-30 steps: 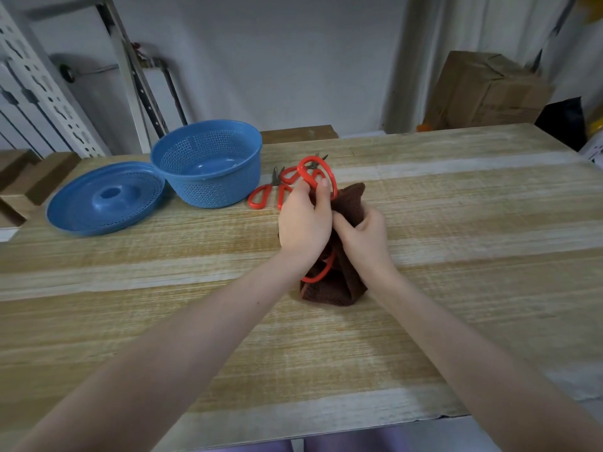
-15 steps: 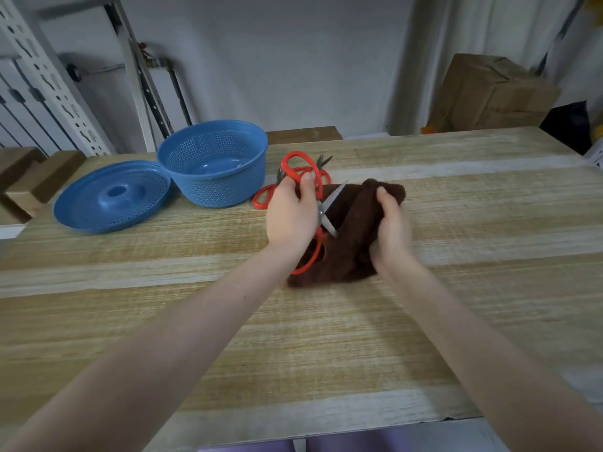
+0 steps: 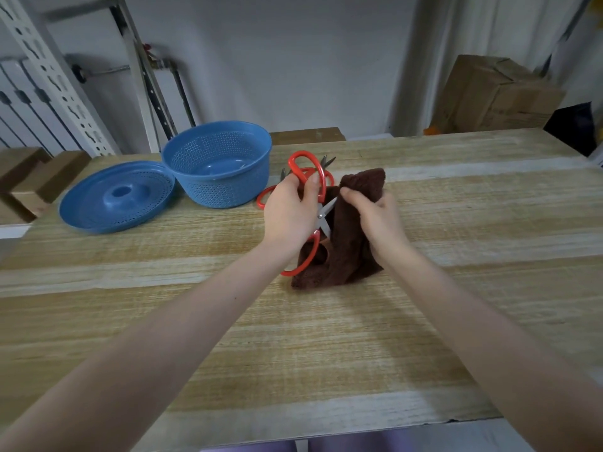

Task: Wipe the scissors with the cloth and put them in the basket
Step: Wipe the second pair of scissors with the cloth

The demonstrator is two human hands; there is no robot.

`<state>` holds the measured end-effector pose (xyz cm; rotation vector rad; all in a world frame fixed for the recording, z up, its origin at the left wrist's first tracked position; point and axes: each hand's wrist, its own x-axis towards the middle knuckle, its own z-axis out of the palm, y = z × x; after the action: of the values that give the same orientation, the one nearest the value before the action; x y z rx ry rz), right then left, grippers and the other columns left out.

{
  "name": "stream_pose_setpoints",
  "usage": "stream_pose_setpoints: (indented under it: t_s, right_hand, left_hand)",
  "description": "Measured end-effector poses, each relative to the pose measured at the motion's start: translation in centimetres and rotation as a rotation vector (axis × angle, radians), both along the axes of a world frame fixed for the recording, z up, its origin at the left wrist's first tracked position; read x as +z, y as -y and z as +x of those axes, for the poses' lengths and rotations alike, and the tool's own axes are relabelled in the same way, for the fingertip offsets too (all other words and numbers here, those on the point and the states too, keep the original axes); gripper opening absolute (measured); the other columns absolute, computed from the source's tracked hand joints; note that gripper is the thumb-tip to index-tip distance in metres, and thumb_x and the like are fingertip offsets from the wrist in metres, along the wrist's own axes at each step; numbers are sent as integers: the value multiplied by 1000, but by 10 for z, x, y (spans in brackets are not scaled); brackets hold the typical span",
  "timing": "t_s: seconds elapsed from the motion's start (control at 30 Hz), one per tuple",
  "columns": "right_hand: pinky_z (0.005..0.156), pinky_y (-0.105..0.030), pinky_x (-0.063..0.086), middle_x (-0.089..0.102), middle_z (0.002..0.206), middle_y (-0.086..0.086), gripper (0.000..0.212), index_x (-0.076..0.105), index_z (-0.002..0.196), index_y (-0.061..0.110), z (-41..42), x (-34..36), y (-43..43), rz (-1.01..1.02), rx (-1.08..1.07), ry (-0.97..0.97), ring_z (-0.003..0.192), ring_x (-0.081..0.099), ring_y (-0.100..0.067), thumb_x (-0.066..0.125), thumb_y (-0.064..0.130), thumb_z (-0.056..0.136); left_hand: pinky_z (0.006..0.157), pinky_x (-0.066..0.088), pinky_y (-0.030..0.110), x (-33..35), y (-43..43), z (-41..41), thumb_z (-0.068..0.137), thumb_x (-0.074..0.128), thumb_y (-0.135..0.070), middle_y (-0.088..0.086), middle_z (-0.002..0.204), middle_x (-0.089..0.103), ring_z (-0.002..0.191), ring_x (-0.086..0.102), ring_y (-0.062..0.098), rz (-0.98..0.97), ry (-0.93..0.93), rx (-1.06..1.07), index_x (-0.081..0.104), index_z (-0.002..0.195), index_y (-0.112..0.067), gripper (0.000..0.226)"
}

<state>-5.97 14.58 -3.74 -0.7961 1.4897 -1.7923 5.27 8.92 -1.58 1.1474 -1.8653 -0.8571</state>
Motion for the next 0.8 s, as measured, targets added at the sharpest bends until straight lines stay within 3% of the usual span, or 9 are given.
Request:
stream_pose_setpoints:
  t_s: [0.07,0.17,0.23,0.37,0.43,0.53,0.7,0.8]
  right_hand:
    - [69,-30,56,73,70,5,15,68,81,16,0,0,-1,-15,25,35,72,72,-13,61,10,93]
    - [79,-31,57,75,87,0,8,70,94,16,-3,0,-3,-3,146,-115,88,72,-16,63,13,92]
    - [81,-34,57,75,92,-5,8,71,97,13,-2,-2,-3,9,103,-150,90,72,-19,68,13,89]
    - [79,-37,59,75,89,-9,12,69,97,6,-10,2,4,16,-45,110,86,73,-23,70,14,88]
    - [83,-37,59,75,88,-6,11,69,95,8,-24,4,7,48,-122,178,87,73,-21,70,17,89]
    - [86,-31,57,74,87,4,9,68,89,18,-28,7,-1,91,-88,-52,91,71,-14,63,24,94]
    - [80,-3,44,61,98,21,35,59,98,32,-7,9,-21,89,306,-201,90,59,11,27,42,103]
    - [80,3,35,57,102,21,34,62,114,24,9,10,-17,132,378,-557,95,56,6,31,34,105]
  left_hand:
    - [51,33,22,0,0,0,101,45,-36,-10,57,45,50,44,6,11,5,-1,42,66,-24,37]
    - [49,29,18,-1,0,-1,101,45,-37,-9,58,44,51,42,5,5,32,-1,43,66,-22,38]
    - [50,29,21,-1,0,-3,101,45,-37,-10,58,44,52,42,5,1,36,-1,42,66,-23,38]
    - [54,31,23,0,2,-2,101,45,-33,-10,60,46,56,45,6,-17,1,28,43,66,-22,36]
    - [58,38,32,-3,8,3,101,44,-32,-6,61,47,58,46,12,-2,-35,61,43,67,-19,36]
    - [67,47,42,-5,19,9,100,44,-35,-3,63,50,64,52,22,36,-58,89,46,69,-18,36]
    - [64,38,33,0,23,9,102,41,-34,-7,62,45,59,43,13,20,-83,112,42,67,-21,37]
    - [64,35,33,0,16,2,102,42,-33,-7,64,46,64,44,15,-20,-77,109,44,70,-17,36]
